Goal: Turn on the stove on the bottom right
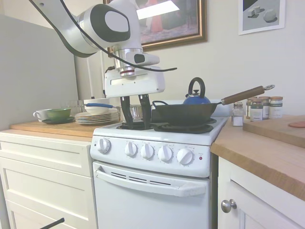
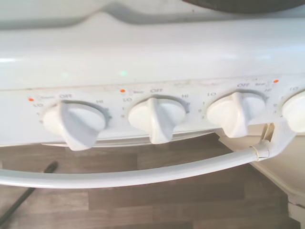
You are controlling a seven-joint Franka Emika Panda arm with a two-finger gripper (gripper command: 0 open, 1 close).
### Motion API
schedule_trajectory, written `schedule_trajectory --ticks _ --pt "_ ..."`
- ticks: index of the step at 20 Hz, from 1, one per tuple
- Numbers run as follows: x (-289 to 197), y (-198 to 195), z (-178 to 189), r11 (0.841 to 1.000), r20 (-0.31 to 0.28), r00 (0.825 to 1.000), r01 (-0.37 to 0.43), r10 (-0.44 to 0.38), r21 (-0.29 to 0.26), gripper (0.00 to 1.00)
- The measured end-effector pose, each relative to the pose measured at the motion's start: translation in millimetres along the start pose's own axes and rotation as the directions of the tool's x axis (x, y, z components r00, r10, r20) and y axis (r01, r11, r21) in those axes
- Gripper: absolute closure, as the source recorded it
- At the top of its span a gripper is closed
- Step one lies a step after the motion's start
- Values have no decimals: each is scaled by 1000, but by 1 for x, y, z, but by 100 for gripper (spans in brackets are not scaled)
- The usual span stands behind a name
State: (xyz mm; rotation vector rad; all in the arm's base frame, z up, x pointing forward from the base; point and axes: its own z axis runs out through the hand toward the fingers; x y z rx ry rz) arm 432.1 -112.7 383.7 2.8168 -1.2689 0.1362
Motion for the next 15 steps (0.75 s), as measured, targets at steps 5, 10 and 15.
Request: schedule_trajectory --ticks 5,10,15 --pt "-6 -3 -5 1000 9 1000 -10 10 14 0" --pt "-10 0 3 1000 25 999 -22 22 13 0" --pt "-10 2 4 999 25 999 -31 30 19 0"
